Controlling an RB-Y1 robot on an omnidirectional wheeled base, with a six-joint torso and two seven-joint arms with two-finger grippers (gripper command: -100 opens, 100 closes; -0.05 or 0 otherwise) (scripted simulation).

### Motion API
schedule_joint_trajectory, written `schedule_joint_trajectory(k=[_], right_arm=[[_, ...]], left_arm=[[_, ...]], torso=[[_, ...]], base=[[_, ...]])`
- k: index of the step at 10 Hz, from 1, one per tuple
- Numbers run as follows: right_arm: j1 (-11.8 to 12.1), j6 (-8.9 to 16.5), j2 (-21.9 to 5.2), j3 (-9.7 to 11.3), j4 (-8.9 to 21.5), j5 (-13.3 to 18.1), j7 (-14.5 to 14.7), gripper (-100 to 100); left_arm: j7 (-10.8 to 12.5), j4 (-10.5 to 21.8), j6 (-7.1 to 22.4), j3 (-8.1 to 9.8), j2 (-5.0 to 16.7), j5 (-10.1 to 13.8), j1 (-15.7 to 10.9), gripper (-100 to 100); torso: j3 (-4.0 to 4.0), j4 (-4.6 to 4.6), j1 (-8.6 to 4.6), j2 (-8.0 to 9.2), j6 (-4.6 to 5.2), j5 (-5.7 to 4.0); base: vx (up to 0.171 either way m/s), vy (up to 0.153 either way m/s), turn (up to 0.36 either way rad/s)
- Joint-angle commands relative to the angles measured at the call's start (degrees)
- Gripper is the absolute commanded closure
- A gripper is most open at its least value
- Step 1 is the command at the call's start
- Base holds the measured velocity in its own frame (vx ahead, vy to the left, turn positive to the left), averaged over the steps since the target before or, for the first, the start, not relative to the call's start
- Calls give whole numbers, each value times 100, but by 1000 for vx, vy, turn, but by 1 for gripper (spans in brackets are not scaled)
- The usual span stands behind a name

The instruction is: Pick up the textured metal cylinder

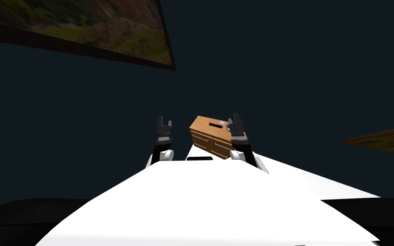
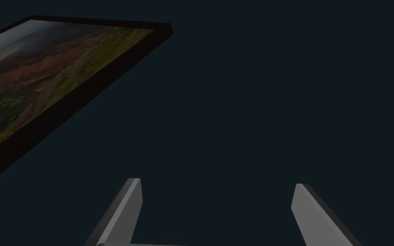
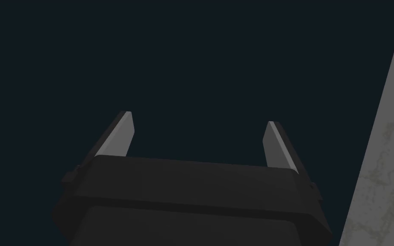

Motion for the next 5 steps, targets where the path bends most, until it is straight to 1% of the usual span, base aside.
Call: schedule_joint_trajectory(k=[1, 2, 3, 4, 5], right_arm=[[-14, 136, -227, -56, 103, 286, -73, -100], [-14, 136, -227, -56, 103, 347, -73, -100], [-10, 195, -383, -91, 205, 570, -125, -100], [-7, 255, -551, -124, 322, 725, -182, -100], [-7, 255, -551, -124, 322, 825, -182, -100]], left_arm=[[0, 0, 0, 0, 0, 0, 0, 0], [0, 0, 0, 0, 0, 0, 0, 0], [0, 0, 0, 1, 1, 0, 1, 0], [0, 0, 0, 1, 1, 0, 1, 0], [0, 0, 0, 1, 1, 0, 0, 0]], torso=[[0, 0, 0, 0, 0, 0], [0, 0, 0, 0, -1, 1], [-9, -3, -16, -19, 1, -2], [-16, -6, -24, -29, -1, -4], [-11, -4, -23, -19, -1, -5]], base=[[-186, 79, 109], [-117, 29, 43], [-96, 13, 124], [-150, 24, 170], [-111, 15, 49]])
